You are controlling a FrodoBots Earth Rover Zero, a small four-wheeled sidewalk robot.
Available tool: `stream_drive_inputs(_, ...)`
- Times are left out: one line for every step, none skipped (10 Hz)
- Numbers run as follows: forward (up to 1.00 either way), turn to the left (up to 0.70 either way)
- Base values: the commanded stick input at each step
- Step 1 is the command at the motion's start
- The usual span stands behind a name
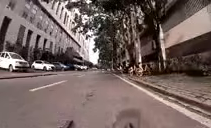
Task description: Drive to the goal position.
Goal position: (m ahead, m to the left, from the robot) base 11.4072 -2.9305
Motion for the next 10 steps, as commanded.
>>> stream_drive_inputs(0.45,-0.02)
stream_drive_inputs(0.45,-0.04)
stream_drive_inputs(0.45,-0.15)
stream_drive_inputs(0.45,-0.14)
stream_drive_inputs(0.45,0.0)
stream_drive_inputs(0.45,-0.06)
stream_drive_inputs(0.45,-0.1)
stream_drive_inputs(0.45,-0.04)
stream_drive_inputs(0.45,0.0)
stream_drive_inputs(0.45,0.0)
